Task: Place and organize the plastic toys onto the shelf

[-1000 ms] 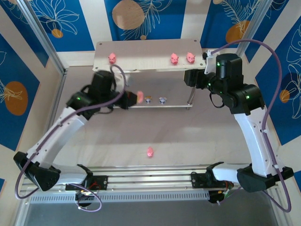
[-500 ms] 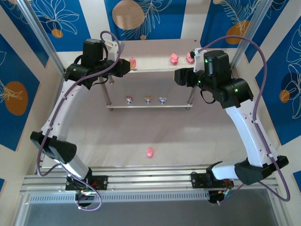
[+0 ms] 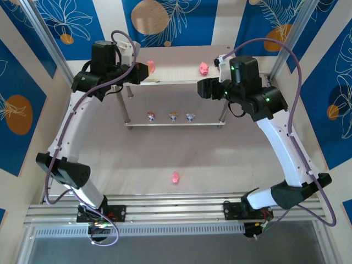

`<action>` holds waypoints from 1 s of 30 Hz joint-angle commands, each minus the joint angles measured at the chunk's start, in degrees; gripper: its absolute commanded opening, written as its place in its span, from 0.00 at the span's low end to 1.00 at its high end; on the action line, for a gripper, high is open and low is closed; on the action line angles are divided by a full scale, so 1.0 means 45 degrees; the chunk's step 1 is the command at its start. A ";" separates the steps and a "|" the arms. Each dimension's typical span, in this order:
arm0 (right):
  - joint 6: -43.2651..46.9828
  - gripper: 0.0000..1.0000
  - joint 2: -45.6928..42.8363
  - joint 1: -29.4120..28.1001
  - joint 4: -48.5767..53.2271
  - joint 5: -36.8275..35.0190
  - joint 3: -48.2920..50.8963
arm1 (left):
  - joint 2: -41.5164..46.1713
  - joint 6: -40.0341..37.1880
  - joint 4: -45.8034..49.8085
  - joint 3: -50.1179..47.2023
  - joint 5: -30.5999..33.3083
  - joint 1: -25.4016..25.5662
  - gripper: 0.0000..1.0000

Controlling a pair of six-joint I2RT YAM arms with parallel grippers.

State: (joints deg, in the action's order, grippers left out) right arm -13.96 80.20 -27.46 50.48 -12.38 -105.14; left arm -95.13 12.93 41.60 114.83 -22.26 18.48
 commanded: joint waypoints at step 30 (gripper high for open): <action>0.0318 0.69 0.0263 -0.0128 -0.0231 0.0131 -0.0229 | -0.1114 -0.0114 0.0315 0.0675 -0.0046 -0.0427 0.34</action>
State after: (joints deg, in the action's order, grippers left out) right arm -13.56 80.90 -27.81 50.52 -12.36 -105.75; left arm -99.18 12.95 41.60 116.09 -22.33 17.47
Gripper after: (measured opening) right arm 0.689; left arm 0.330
